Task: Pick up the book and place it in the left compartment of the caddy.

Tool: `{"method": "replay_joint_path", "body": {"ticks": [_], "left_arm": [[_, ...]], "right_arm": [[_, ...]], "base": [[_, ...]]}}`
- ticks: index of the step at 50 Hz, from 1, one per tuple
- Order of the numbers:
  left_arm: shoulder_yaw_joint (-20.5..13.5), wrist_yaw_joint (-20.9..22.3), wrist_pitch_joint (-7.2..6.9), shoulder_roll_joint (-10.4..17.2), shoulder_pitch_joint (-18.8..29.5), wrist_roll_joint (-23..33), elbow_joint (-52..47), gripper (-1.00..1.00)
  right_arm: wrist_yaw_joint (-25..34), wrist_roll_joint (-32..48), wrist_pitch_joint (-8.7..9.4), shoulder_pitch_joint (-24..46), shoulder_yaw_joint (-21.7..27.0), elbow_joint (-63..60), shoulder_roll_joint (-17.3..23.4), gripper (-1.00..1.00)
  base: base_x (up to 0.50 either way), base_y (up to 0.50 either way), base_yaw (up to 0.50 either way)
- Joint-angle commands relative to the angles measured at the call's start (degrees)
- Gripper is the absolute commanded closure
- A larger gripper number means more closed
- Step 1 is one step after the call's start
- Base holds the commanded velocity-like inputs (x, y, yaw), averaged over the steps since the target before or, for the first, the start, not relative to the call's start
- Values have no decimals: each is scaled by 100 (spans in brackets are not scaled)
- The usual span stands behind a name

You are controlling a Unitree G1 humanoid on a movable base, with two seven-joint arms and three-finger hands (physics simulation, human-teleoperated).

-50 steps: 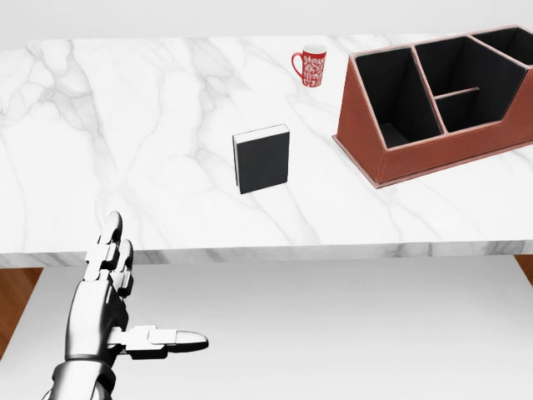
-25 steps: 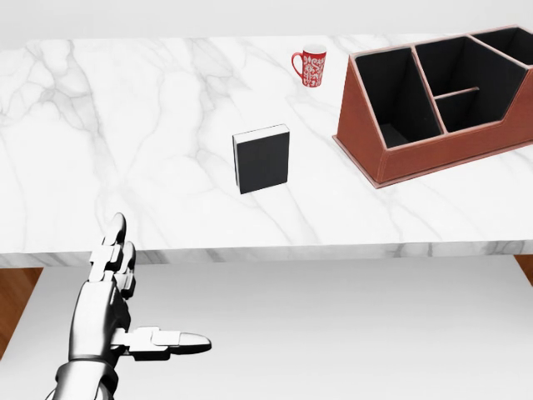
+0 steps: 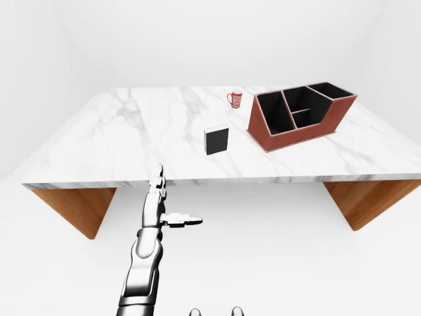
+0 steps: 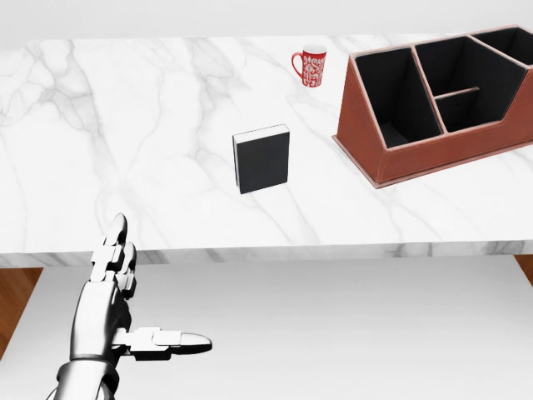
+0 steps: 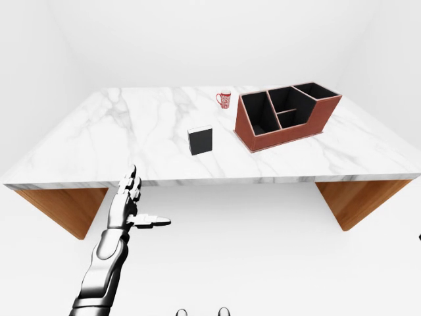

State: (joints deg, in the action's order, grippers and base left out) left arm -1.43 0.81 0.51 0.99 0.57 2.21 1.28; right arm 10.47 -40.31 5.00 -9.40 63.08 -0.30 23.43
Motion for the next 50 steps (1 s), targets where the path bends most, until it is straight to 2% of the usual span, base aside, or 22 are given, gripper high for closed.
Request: {"method": "replay_joint_path", "body": {"ticks": [1,9,39,41,50], "left_arm": [[-1,-4,7,2,13,3,29,-100],[12,-6,-61,-4,-24,10,-101,-100],[6,1,-48,-5,-25,-5,-94,-100],[30,-43,-36,-6,-14,68,-90,-100],[143,-38,18,-23,-95,284,-205,-100]], "right_arm": [[3,74,0,-5,-27,58,-13,-100],[-41,260,0,2,-134,-94,-144,-100],[-60,273,0,20,-201,-67,-164,-100],[202,261,0,5,-190,-43,-233,-100],[485,29,0,-95,-195,-24,-292,-100]], "base": [[0,0,0],[0,0,0],[0,0,0],[0,0,0],[0,0,0]]}}
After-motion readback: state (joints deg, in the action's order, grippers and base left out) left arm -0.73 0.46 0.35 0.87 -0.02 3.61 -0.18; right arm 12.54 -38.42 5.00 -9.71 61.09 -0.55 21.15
